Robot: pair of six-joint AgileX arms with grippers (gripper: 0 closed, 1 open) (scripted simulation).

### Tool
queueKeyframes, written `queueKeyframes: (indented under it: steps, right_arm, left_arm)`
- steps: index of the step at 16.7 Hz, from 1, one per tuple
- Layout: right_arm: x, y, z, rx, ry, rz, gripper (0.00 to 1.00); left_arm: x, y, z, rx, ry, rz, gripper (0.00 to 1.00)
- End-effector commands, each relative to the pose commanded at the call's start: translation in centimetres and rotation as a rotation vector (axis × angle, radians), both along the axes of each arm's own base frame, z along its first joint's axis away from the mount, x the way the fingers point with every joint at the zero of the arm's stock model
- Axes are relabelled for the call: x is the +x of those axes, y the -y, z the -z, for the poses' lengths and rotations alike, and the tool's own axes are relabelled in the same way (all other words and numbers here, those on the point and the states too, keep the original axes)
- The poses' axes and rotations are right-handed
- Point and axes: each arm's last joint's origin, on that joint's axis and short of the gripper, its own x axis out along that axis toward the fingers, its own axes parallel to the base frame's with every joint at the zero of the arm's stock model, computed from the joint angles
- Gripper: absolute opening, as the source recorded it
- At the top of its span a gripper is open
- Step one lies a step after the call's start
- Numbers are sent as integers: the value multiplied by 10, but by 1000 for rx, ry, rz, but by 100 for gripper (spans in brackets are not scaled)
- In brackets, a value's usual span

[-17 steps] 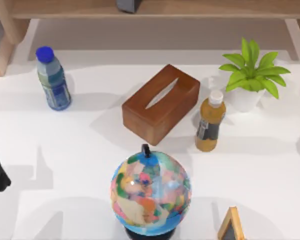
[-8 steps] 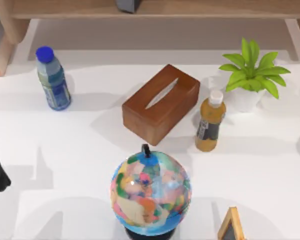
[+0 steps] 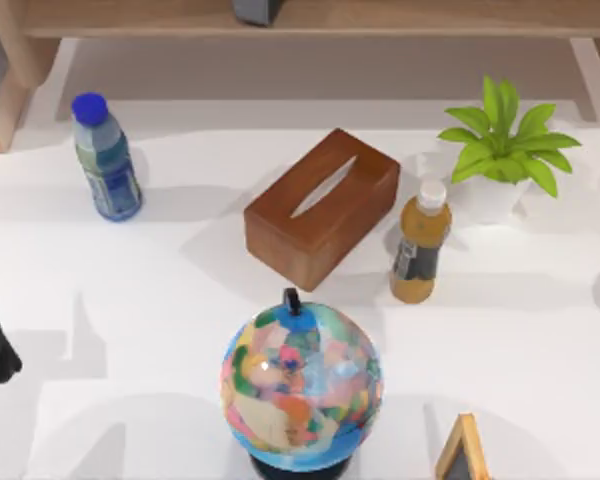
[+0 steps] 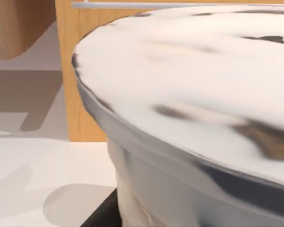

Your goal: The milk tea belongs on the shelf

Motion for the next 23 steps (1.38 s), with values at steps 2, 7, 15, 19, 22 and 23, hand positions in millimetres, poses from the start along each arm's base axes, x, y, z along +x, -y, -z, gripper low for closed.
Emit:
queueKeyframes:
  steps: [2, 7, 15, 19, 22, 23]
  right_arm:
    - [0, 0, -3, 0, 0, 0, 0]
    - [0, 0, -8, 0, 0, 0, 0]
    - [27, -27, -36, -30, 85, -100, 0]
    - [61, -71, -70, -23, 144, -194, 0]
    - [90, -111, -102, -7, 188, -235, 0]
    - [99, -125, -113, 2, 198, -242, 0]
  left_arm:
    - [0, 0, 0, 0, 0, 0, 100]
    - [0, 0, 0, 0, 0, 0, 100]
    - [0, 0, 0, 0, 0, 0, 100]
    - [0, 0, 0, 0, 0, 0, 100]
    - [0, 0, 0, 0, 0, 0, 100]
    - [0, 0, 0, 0, 0, 0, 100]
